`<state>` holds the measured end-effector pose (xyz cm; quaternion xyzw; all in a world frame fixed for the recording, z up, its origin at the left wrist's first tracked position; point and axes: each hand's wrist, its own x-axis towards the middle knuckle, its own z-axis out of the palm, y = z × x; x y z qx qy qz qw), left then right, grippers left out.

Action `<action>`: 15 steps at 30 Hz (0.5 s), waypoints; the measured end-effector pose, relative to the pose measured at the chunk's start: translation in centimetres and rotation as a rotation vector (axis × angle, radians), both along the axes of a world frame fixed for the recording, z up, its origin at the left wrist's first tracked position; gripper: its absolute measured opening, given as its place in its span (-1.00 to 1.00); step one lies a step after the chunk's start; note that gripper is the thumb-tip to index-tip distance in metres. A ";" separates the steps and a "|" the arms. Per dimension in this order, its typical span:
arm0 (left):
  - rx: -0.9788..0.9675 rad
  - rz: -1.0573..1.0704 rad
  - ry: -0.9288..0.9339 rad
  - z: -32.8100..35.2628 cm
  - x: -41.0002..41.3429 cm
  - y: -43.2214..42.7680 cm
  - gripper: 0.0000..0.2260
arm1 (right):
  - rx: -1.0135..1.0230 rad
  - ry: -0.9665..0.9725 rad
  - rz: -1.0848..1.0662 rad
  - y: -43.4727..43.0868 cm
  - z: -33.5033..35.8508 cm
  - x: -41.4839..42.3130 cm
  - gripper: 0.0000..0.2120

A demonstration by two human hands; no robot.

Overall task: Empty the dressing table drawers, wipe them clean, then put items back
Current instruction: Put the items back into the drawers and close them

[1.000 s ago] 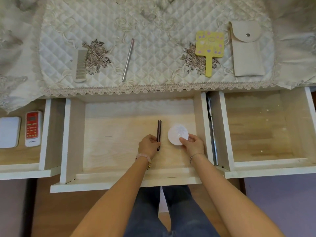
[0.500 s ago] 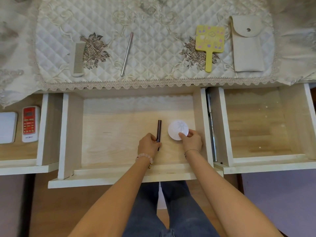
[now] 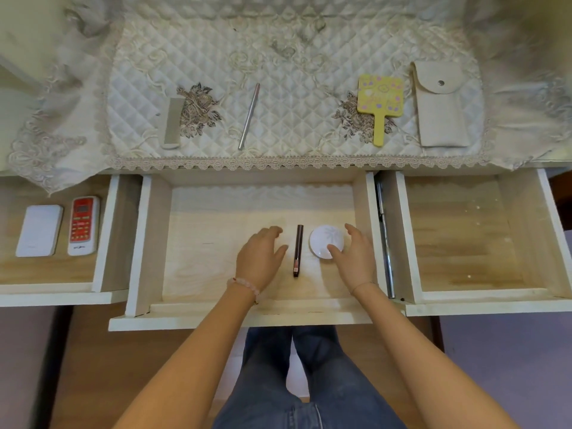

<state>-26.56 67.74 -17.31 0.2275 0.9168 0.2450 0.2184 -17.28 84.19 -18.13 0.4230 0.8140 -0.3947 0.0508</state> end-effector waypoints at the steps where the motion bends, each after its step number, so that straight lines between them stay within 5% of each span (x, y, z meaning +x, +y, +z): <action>1: -0.004 -0.071 0.106 0.8 -0.3 -0.2 -0.66 | 0.039 0.017 0.079 0.2 0.6 0.1 -0.41; 6: -0.018 -0.217 0.516 3.7 -2.2 -0.7 -0.64 | 0.295 0.153 0.300 1.9 3.8 0.0 -0.39; 15: -0.073 -0.196 0.632 8.6 -4.8 0.5 -0.53 | 0.564 0.331 0.322 5.8 8.1 -1.2 -0.43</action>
